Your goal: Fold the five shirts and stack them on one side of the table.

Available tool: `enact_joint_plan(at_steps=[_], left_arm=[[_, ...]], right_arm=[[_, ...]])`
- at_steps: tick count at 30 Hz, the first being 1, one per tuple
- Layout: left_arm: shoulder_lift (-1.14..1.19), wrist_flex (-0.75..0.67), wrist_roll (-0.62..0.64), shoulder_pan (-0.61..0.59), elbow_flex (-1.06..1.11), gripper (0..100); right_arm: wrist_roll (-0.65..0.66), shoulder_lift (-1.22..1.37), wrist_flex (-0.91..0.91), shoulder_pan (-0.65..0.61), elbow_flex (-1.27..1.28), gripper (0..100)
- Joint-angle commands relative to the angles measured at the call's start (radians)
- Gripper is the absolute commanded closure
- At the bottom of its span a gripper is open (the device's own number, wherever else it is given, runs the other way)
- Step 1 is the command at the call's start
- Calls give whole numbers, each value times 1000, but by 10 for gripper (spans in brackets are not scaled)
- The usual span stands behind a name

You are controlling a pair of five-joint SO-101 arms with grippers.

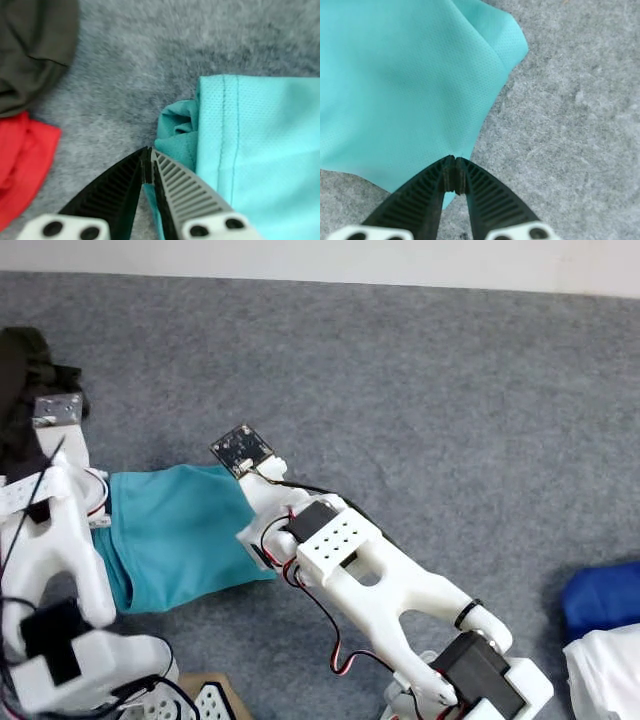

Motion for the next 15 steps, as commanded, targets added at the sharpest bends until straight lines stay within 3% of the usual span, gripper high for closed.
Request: enact_joint_plan(at_steps=[1, 4, 10, 15], left_arm=[[65, -12, 9, 35, -93, 993], [117, -11, 11, 45, -159, 993], [150, -11, 129, 59, -242, 993], [151, -11, 130, 74, -262, 993]], right_arm=[[-11, -53, -18, 7, -4, 991], [-11, -53, -18, 8, -4, 991], [-11, -53, -18, 8, -2, 991], [-11, -53, -18, 7, -2, 991]])
